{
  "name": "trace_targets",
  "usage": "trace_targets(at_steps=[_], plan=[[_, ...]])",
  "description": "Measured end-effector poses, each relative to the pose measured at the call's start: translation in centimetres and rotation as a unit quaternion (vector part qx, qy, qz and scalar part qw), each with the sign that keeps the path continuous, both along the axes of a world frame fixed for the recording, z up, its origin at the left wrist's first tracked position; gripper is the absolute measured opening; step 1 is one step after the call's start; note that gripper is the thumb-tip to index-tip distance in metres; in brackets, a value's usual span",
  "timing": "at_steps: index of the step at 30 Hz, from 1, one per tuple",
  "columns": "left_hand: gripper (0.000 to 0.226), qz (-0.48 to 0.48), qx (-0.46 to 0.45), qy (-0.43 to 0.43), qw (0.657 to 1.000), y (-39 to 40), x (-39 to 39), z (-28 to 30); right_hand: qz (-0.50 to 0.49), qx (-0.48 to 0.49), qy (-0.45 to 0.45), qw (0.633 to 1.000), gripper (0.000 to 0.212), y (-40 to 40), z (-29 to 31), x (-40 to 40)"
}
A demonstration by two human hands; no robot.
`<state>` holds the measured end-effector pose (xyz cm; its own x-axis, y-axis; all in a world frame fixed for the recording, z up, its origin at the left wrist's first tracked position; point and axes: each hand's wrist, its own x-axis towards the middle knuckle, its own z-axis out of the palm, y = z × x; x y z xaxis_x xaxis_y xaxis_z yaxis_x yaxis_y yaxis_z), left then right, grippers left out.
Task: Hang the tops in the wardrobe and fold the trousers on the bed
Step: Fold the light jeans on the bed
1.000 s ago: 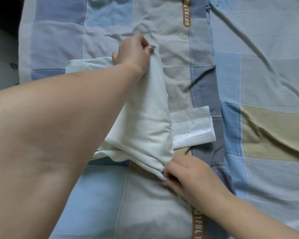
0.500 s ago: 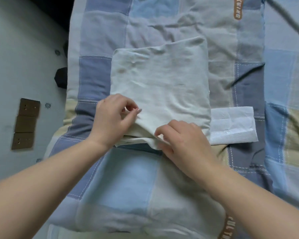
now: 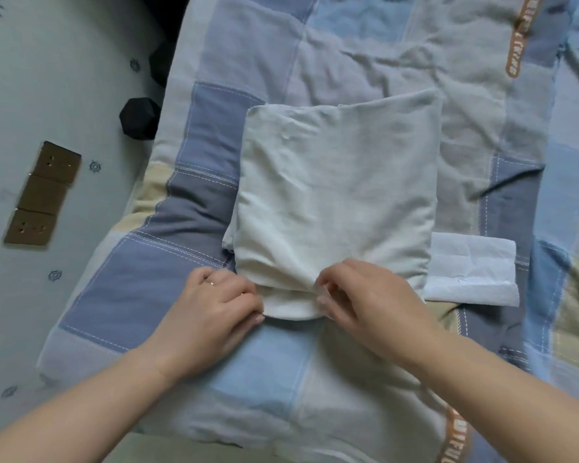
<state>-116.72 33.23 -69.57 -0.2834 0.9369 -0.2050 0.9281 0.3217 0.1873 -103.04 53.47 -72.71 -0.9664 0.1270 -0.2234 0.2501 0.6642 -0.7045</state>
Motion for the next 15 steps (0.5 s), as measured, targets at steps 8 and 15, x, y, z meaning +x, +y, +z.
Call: trace_targets(at_steps=[8, 15], plan=[[0.057, 0.130, -0.031, 0.040, 0.990, 14.0, -1.4, -4.1, -0.105, 0.223, -0.028, 0.969, 0.061, 4.5, -4.0, -5.5], [0.079, 0.213, -0.088, 0.085, 0.969, 9.6, -7.0, -8.5, -0.111, 0.277, -0.106, 0.949, 0.077, 9.2, -7.1, -4.0]])
